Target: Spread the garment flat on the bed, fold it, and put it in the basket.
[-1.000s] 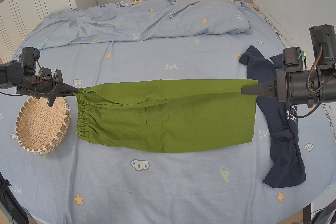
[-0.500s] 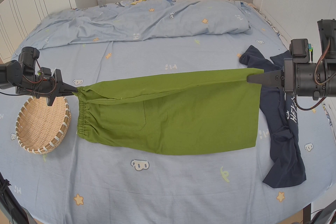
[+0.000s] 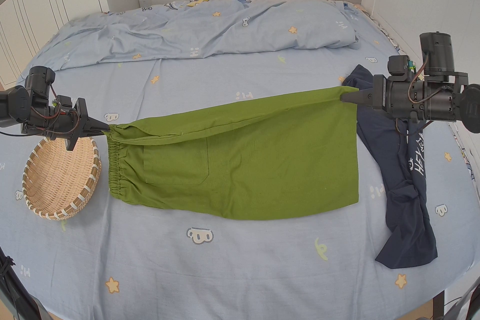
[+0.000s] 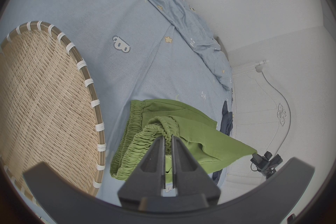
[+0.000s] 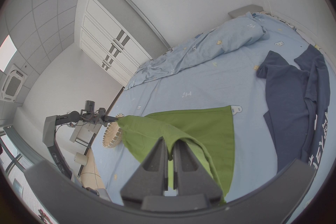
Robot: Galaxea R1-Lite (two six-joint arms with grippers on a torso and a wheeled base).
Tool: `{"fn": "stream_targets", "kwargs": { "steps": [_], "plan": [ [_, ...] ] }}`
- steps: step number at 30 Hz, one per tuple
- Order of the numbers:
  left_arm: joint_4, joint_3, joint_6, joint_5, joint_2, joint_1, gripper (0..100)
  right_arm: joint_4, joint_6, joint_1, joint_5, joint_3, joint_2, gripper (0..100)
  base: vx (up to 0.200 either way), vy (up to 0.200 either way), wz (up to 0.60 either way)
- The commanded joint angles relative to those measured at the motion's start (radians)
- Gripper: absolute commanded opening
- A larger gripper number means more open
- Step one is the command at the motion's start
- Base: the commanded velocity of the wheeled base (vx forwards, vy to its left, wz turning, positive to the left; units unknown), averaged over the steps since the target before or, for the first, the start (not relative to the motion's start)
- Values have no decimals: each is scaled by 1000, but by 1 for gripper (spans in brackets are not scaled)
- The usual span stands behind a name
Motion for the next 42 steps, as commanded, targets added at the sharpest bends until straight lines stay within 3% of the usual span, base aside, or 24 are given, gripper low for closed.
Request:
{"fn": "stream_targets", "kwargs": {
  "steps": [1, 12, 42],
  "plan": [
    [0, 0, 0, 0, -1, -2, 0, -6, -2, -11, -2, -69, 129, 0, 0, 0, 0],
    [-35, 0, 0, 1, 5, -5, 0, 3, -14, -67, -11, -251, 299, 0, 0, 0, 0],
    [-132, -9, -6, 10, 89, -43, 0, -32, -13, -91, -32, -279, 442, 0, 0, 0, 0]
  ]
}}
